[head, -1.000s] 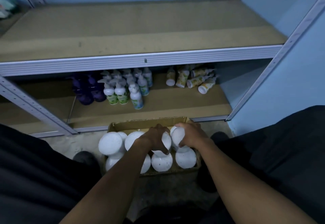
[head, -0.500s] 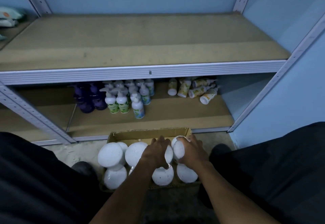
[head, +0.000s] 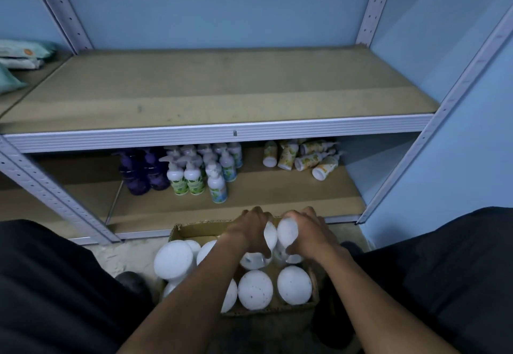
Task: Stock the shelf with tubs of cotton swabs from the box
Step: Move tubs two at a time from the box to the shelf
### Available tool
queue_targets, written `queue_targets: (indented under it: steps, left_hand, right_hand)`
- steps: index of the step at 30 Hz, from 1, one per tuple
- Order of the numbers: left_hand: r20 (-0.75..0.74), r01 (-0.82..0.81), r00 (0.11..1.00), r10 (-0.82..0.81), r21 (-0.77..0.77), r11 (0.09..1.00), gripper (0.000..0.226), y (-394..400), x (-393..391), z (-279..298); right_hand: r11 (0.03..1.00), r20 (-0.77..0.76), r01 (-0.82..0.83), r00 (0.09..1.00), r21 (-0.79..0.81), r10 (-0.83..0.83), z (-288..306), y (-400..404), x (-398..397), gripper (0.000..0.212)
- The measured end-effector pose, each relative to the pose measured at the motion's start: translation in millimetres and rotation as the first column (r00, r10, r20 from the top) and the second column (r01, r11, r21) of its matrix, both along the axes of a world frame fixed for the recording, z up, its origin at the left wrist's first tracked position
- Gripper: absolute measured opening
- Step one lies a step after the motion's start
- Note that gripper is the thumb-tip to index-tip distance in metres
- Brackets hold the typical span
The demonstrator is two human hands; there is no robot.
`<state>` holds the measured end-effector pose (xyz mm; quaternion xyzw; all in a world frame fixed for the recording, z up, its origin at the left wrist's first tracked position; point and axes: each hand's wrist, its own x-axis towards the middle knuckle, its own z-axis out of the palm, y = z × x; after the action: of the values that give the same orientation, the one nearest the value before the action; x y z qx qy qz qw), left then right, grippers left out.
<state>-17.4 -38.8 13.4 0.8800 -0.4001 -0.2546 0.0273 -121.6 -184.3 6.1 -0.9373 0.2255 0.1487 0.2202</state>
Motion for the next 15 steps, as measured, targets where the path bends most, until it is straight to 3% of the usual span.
queue_targets:
  steps: [4, 15]
  left_hand:
    - [0.053, -0.009, 0.999, 0.012, -0.056, 0.998, 0.092, 2, 14, 42]
    - [0.182, 0.028, 0.983, 0.003, -0.168, 0.985, 0.082, 16, 25, 151]
  right_hand:
    - [1.000, 0.050, -0.020, 0.999, -0.014, 0.020, 39, -3, 6, 0.074]
    - [0.998, 0.285, -0.068, 0.956, -0.007, 0.067, 142, -11, 0, 0.071]
